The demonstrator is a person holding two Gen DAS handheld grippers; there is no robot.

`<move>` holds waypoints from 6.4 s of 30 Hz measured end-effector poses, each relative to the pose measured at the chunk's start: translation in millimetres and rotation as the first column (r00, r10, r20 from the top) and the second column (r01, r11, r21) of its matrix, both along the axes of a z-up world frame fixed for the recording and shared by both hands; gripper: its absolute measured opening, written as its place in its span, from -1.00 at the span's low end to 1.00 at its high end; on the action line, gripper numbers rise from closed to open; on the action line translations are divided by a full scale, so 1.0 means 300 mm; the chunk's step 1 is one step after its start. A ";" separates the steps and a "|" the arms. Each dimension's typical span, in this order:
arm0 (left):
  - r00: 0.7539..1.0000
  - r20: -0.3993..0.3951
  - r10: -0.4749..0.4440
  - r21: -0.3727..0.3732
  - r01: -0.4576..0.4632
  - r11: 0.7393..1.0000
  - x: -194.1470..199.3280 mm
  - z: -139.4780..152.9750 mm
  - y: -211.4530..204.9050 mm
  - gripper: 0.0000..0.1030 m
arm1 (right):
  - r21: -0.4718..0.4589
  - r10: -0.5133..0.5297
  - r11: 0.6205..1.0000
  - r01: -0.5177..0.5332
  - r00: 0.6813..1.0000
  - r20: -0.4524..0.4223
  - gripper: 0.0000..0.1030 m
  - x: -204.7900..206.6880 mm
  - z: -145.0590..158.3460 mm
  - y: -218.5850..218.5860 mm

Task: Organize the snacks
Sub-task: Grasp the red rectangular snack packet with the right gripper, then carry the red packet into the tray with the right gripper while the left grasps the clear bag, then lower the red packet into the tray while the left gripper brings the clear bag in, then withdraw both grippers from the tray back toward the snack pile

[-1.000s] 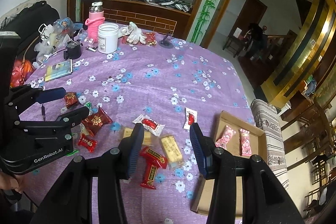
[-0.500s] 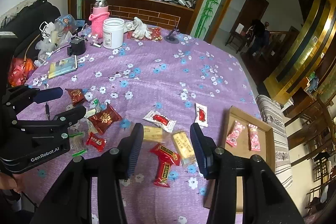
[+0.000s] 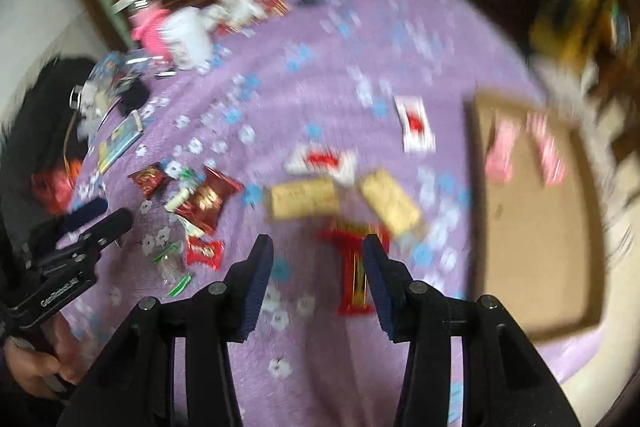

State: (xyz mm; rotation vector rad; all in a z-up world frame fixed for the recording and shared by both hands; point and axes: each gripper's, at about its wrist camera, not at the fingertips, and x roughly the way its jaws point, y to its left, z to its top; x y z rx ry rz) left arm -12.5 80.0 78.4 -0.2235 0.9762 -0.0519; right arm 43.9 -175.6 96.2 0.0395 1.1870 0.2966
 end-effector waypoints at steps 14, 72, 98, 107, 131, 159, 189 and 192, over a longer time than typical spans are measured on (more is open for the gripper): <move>0.989 -0.102 -0.106 -0.103 0.096 0.990 0.022 -0.098 -0.043 -0.19 | 0.042 -0.067 0.997 0.072 0.992 -0.104 -0.25 -0.007 -0.160 -0.137; 0.979 0.030 -0.204 0.078 0.201 0.977 0.033 0.029 -0.419 -0.47 | -0.191 0.122 0.978 -0.080 0.968 0.219 -0.64 -0.085 0.032 -0.217; 0.874 0.064 -0.481 0.135 0.470 0.872 0.157 0.107 -1.004 -0.47 | -0.214 -0.041 0.973 0.089 0.975 0.217 -0.64 -0.035 0.013 -0.619; 0.866 0.039 -0.499 0.107 0.493 0.863 0.230 0.059 -1.121 -0.47 | -0.198 -0.077 0.975 0.101 0.989 0.125 -0.64 0.038 -0.055 -0.733; 0.867 -0.082 -0.491 0.104 0.498 0.861 0.365 -0.081 -1.222 -0.47 | -0.023 -0.077 0.997 0.075 0.991 -0.113 -0.64 0.203 -0.213 -0.816; 0.883 -0.084 -0.462 0.132 0.470 0.873 0.426 -0.138 -1.274 -0.14 | -0.190 -0.067 0.979 0.081 0.995 0.077 -0.34 0.270 -0.161 -0.830; 0.873 0.113 -0.474 0.164 0.455 0.875 0.262 0.116 -1.137 0.10 | -0.240 -0.103 0.952 0.191 0.936 0.337 -0.13 0.094 0.127 -0.713; 0.879 0.121 -0.462 0.167 0.441 0.882 0.245 0.129 -1.100 0.10 | -0.237 -0.092 0.955 0.180 0.936 0.341 -0.13 0.082 0.136 -0.679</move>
